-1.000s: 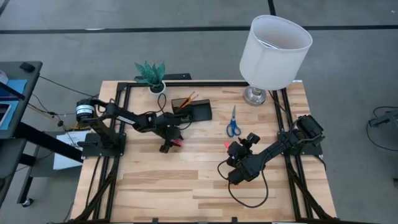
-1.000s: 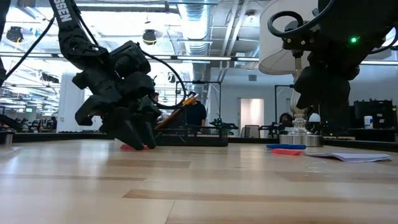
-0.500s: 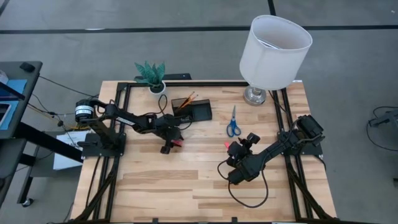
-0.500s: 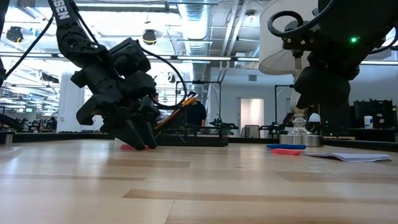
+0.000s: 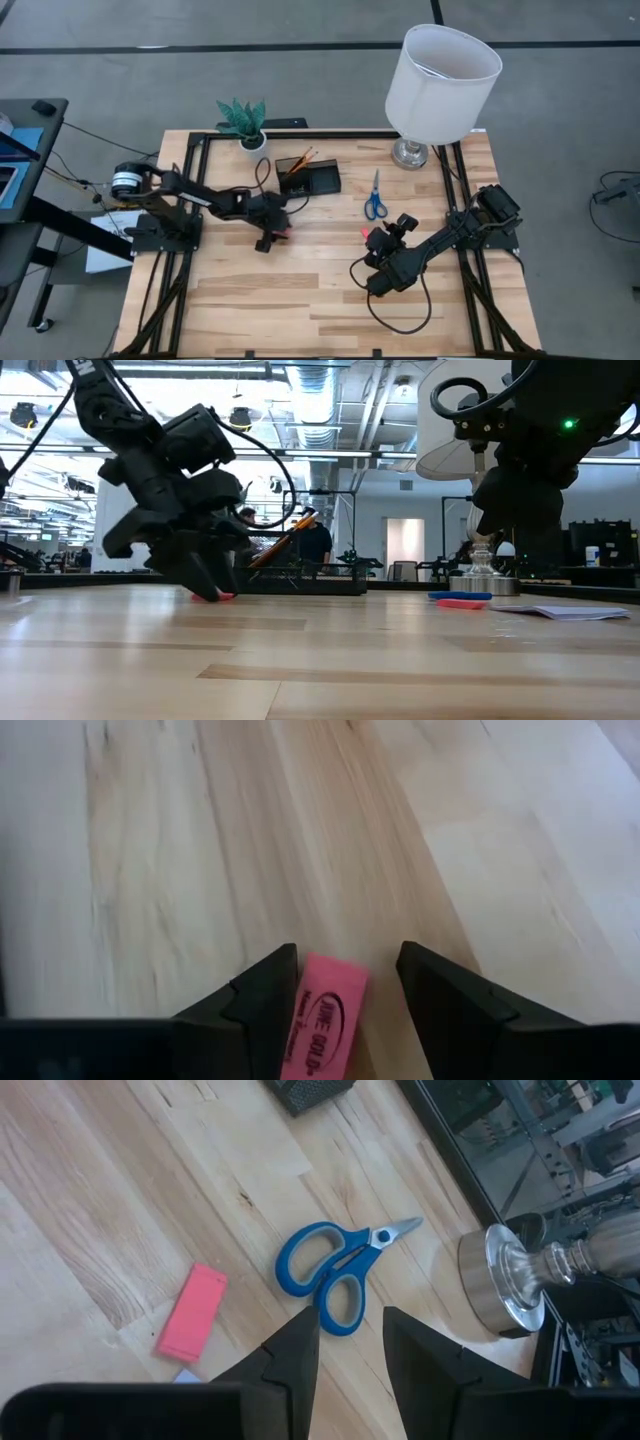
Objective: Pick and place office supplies into organizer
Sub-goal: Put the left pink eraser into the black desk organizer
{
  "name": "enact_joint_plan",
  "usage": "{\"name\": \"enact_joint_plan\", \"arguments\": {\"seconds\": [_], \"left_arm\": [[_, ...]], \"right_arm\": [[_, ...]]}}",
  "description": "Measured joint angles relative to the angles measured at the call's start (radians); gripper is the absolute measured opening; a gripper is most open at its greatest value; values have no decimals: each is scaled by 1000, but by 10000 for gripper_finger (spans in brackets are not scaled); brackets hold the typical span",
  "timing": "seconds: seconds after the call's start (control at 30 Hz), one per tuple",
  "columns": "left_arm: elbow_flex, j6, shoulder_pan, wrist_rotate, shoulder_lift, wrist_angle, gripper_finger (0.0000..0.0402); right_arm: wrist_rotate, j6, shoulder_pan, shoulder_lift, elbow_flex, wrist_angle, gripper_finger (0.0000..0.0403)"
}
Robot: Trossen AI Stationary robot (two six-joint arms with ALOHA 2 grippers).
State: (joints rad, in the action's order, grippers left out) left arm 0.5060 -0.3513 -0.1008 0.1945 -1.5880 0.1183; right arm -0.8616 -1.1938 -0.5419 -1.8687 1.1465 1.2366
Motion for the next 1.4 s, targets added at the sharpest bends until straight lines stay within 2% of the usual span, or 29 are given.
{"name": "enact_joint_plan", "arguments": {"seconds": [0.63, 1.0, 1.4], "left_arm": [[-1, 11, 10, -22, 19, -42, 176], [-5, -1, 24, -70, 49, -25, 178], [-3, 15, 24, -103, 50, -44, 214]], "right_arm": [[0, 0, 0, 0, 0, -4, 107], [0, 0, 0, 0, 0, -4, 107], [0, 13, 0, 0, 0, -13, 107]]}}
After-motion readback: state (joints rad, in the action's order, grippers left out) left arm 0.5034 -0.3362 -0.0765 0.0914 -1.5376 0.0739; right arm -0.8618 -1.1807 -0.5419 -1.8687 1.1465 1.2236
